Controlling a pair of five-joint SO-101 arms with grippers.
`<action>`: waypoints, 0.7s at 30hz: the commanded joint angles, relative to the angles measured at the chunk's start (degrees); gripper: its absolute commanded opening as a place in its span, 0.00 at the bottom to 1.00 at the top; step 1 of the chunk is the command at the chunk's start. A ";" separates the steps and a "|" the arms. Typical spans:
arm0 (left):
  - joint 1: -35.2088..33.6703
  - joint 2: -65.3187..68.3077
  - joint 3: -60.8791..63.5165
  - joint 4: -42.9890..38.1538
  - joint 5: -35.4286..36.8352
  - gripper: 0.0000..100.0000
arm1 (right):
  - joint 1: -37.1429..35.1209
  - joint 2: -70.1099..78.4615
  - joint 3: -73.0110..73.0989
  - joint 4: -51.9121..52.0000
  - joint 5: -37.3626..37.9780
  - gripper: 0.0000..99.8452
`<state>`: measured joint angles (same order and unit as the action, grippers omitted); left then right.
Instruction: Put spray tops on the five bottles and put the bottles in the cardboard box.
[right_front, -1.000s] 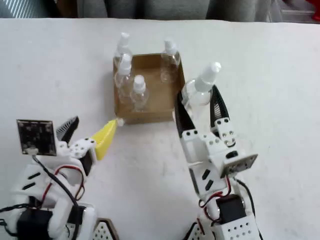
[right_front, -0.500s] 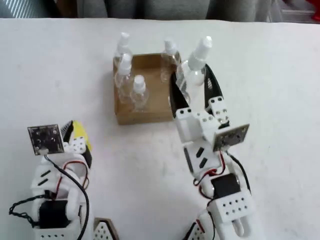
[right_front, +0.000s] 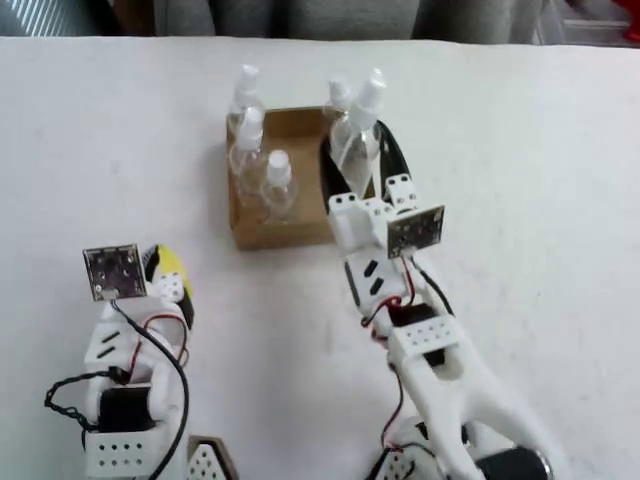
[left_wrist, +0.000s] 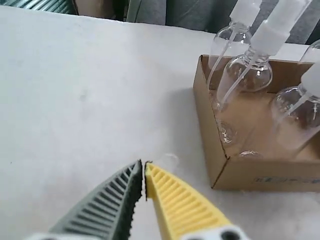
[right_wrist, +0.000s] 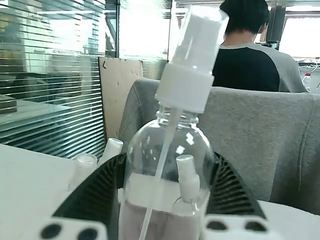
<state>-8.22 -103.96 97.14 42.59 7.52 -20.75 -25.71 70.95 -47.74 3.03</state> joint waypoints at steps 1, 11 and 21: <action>-0.48 -0.57 -0.09 -1.58 0.00 0.02 | 0.48 7.52 -5.71 -5.67 0.62 0.02; -0.48 -0.48 -0.09 -1.58 -0.18 0.02 | 0.57 29.49 -14.51 -19.21 1.05 0.02; -0.48 -0.48 -0.09 -1.58 -0.26 0.02 | 3.21 46.20 -20.40 -31.69 5.71 0.02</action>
<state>-8.22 -103.96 97.14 42.42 7.52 -18.29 18.95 53.54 -76.31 7.43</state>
